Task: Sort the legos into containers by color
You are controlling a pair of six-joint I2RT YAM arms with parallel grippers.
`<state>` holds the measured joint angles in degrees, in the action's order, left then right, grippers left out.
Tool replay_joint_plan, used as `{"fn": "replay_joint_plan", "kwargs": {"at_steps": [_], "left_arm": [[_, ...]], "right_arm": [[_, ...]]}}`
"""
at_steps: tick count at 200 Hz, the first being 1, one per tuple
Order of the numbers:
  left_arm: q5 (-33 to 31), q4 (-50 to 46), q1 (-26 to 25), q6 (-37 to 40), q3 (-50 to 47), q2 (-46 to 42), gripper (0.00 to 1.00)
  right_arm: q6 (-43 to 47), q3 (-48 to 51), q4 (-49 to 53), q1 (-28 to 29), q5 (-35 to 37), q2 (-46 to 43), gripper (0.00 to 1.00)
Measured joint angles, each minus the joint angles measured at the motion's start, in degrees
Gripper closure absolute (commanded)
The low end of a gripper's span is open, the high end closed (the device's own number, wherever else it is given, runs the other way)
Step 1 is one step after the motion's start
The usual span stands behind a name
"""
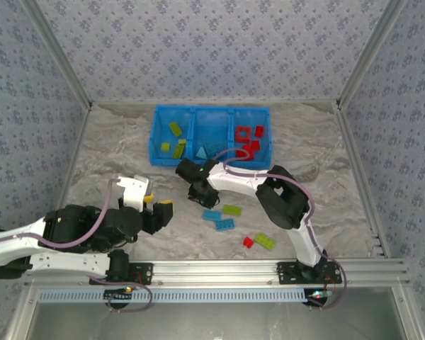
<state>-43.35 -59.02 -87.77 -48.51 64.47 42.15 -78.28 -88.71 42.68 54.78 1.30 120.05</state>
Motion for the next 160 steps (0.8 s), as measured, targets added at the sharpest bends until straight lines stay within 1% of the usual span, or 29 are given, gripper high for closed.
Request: {"fn": "replay_joint_plan", "kwargs": {"at_steps": [23,51,76,103,115,129,160], "left_arm": [[0.0,0.0,0.0,0.02,0.0,0.0,0.35],[-0.02,0.04,0.0,0.02,0.0,0.0,0.35],[-0.92,0.04,0.0,0.07,0.46,0.76,0.34],[-2.14,0.57,0.35,1.16,2.91,4.96,0.31],[-1.42,1.27,2.29,1.97,4.42,7.65,0.31],[0.61,2.75,6.56,2.67,5.84,10.32,0.31],[6.6,7.04,14.73,4.72,6.1,14.16,0.31]], "right_arm": [[1.16,-0.33,0.66,0.37,1.9,-0.04,0.69],[4.35,-0.66,2.89,1.25,7.54,-2.1,0.69],[10.51,-2.01,4.81,0.98,13.09,-7.69,0.69],[20.55,-8.9,4.96,-3.06,17.0,-11.45,0.69],[24.96,-12.02,4.2,-5.53,17.49,-11.26,0.69],[29.29,-15.26,3.76,-8.13,17.44,-9.88,0.69],[37.18,-22.32,2.67,-12.46,15.54,-2.49,0.7]]}}
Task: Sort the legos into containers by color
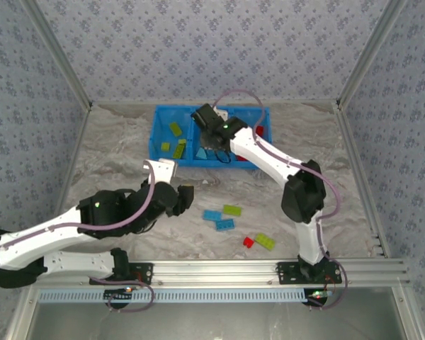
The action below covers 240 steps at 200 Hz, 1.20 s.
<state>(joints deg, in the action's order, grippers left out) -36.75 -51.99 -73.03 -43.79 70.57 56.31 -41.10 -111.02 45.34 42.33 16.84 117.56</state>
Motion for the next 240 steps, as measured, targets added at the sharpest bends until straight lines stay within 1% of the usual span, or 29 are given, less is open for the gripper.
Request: {"fn": "replay_joint_plan", "kwargs": {"at_steps": [23,46,86,123,137,166,180,194,213,240], "left_arm": [[4.02,2.29,5.62,1.01,0.0,0.04,0.31],[6.62,3.32,8.13,1.66,0.0,0.11,0.31],[8.92,4.96,8.81,2.29,0.0,0.11,0.32],[9.49,5.73,8.81,2.43,0.0,0.17,0.32],[9.86,5.79,8.81,2.45,0.0,0.44,0.32],[10.62,6.01,8.81,2.49,0.0,1.53,0.32],[10.64,6.03,8.81,2.67,0.0,1.9,0.32],[10.69,6.12,8.81,2.67,0.0,2.1,0.32],[10.91,6.29,8.81,2.67,0.0,2.32,0.32],[11.52,6.4,8.81,2.67,0.0,2.67,0.32]], "right_arm": [[4.15,-5.07,-0.28,-2.23,-2.99,6.64,0.7],[7.06,-10.97,-0.07,-4.35,-6.36,13.05,0.69],[9.53,-20.44,0.33,-7.37,-10.73,21.4,0.67],[10.97,-24.94,0.33,-8.76,-12.92,26.01,0.6],[11.23,-26.75,0.33,-8.83,-13.27,27.69,0.56],[11.98,-27.45,0.66,-8.81,-13.55,28.72,0.43],[12.44,-27.67,0.92,-8.81,-13.66,28.72,0.4],[13.07,-27.78,1.01,-8.81,-13.53,28.61,0.39],[13.81,-27.54,1.29,-8.52,-12.59,27.71,0.42],[15.08,-24.96,1.22,-7.52,-9.99,22.4,0.44]]}}
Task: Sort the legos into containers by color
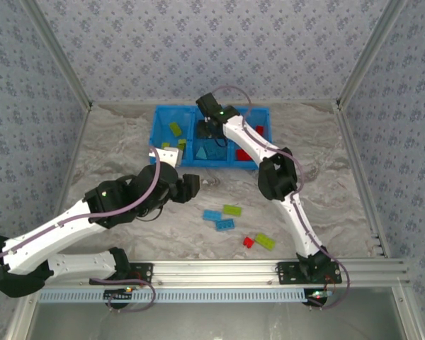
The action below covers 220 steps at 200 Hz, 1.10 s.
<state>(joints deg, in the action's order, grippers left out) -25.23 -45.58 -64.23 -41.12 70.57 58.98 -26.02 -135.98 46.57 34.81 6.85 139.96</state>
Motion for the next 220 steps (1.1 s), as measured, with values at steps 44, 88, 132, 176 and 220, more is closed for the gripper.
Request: {"fn": "replay_joint_plan", "kwargs": {"at_steps": [44,88,132,176,220], "left_arm": [[0.68,-0.09,0.0,-0.31,0.0,2.29,0.32],[4.33,-0.15,0.2,-2.23,0.0,7.93,0.32],[13.53,0.24,2.69,1.18,1.81,20.11,0.3],[19.82,-1.42,3.67,18.6,9.75,34.27,0.31],[20.13,-3.3,2.97,37.4,16.65,46.66,0.34]], "right_arm": [[1.31,7.91,-2.54,1.95,5.22,-17.33,0.47],[2.82,38.05,-10.97,3.58,8.57,-48.17,0.47],[4.39,64.74,-10.71,10.34,8.24,-79.89,0.44],[5.38,73.72,-3.69,15.89,1.62,-101.04,0.38],[5.4,74.2,2.34,16.35,-6.82,-108.0,0.37]]}}
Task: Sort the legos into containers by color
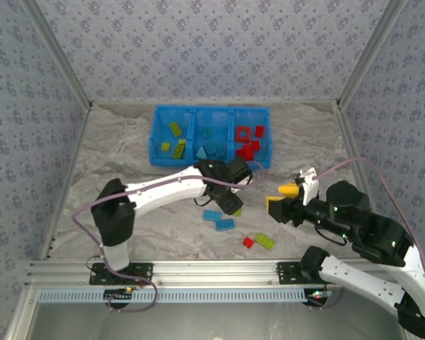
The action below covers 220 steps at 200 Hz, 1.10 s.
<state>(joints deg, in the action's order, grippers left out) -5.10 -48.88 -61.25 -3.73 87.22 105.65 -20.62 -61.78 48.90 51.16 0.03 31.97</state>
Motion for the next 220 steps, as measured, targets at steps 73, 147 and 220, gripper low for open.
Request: {"fn": "replay_joint_plan", "kwargs": {"at_steps": [73,147,220], "left_arm": [[1.6,-1.01,-0.57,15.39,6.1,12.7,0.35],[2.16,-1.05,-0.72,19.78,7.78,17.79,0.34],[5.42,-1.99,-0.11,19.43,8.76,19.02,0.62]], "right_arm": [[-3.15,-2.38,13.05,0.26,-3.96,0.28,0.34],[-5.33,-3.39,14.75,0.28,-4.37,-0.81,0.34],[-5.99,-1.84,13.29,0.28,-4.37,-0.48,0.34]]}}
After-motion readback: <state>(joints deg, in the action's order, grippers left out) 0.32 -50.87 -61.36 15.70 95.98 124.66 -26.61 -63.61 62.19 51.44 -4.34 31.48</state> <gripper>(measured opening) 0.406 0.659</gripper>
